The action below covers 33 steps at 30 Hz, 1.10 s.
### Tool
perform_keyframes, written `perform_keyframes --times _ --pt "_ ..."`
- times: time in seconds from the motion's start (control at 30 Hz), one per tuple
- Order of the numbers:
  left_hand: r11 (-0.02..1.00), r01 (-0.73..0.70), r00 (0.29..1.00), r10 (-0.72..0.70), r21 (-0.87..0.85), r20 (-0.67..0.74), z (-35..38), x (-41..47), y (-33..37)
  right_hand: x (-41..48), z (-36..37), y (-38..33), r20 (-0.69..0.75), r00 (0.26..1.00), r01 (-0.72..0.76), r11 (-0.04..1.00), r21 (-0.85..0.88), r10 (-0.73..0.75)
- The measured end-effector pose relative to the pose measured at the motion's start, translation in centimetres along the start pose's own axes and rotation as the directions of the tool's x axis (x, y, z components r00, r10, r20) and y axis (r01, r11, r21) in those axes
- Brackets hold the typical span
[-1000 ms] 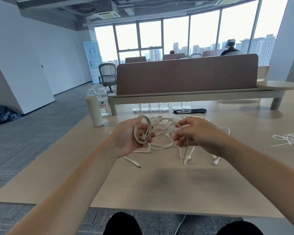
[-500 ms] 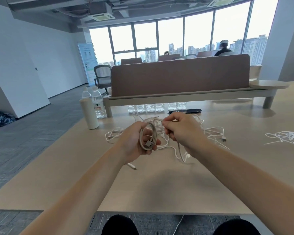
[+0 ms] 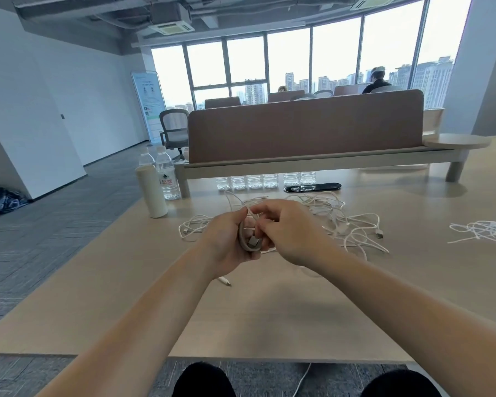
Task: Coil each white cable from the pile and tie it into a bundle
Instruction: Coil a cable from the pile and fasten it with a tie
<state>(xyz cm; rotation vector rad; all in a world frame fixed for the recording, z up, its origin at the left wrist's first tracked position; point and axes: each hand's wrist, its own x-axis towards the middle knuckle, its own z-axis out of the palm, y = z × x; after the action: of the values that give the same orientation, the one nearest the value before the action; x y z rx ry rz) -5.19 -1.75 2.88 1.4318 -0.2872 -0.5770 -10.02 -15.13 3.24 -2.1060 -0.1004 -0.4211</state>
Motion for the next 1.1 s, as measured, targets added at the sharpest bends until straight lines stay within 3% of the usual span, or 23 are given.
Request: perform_keyframes --times 0.17,0.43,0.6,0.77,0.93,1.03,1.1 --pt "1.000 -0.014 1.000 0.013 -0.025 -0.009 0.5 -0.1 0.2 -0.2 0.2 0.3 -0.038 0.999 0.028 0.999 -0.046 -0.030" --pt "0.988 -0.078 0.991 0.091 0.132 -0.096 0.7 -0.1 0.2 -0.7 0.5 0.2 -0.012 1.000 0.018 0.991 -0.130 -0.020" --pt "0.985 -0.094 0.976 0.120 0.147 -0.180 0.1 0.3 0.2 -1.6 0.4 -0.2 0.156 0.987 -0.016 0.991 -0.134 0.037" --pt "0.989 -0.117 0.945 0.138 0.088 -0.296 -1.1 0.3 0.8 -2.0 -0.2 1.2 0.226 0.966 -0.032 0.930 -0.367 0.122" --pt "0.991 -0.121 0.937 0.132 0.054 -0.323 -1.8 -0.2 1.3 -2.2 -1.3 1.7 0.333 0.910 -0.090 0.902 -0.422 0.246" --pt "0.993 -0.106 0.948 0.118 0.059 -0.294 -2.2 -0.1 1.0 -1.6 -1.7 1.8 0.194 0.951 -0.127 0.874 -0.468 0.242" --pt "0.992 -0.097 0.956 0.114 0.075 -0.269 -2.2 0.1 0.7 -0.9 -1.7 2.2 0.083 0.967 -0.191 0.902 -0.388 0.241"
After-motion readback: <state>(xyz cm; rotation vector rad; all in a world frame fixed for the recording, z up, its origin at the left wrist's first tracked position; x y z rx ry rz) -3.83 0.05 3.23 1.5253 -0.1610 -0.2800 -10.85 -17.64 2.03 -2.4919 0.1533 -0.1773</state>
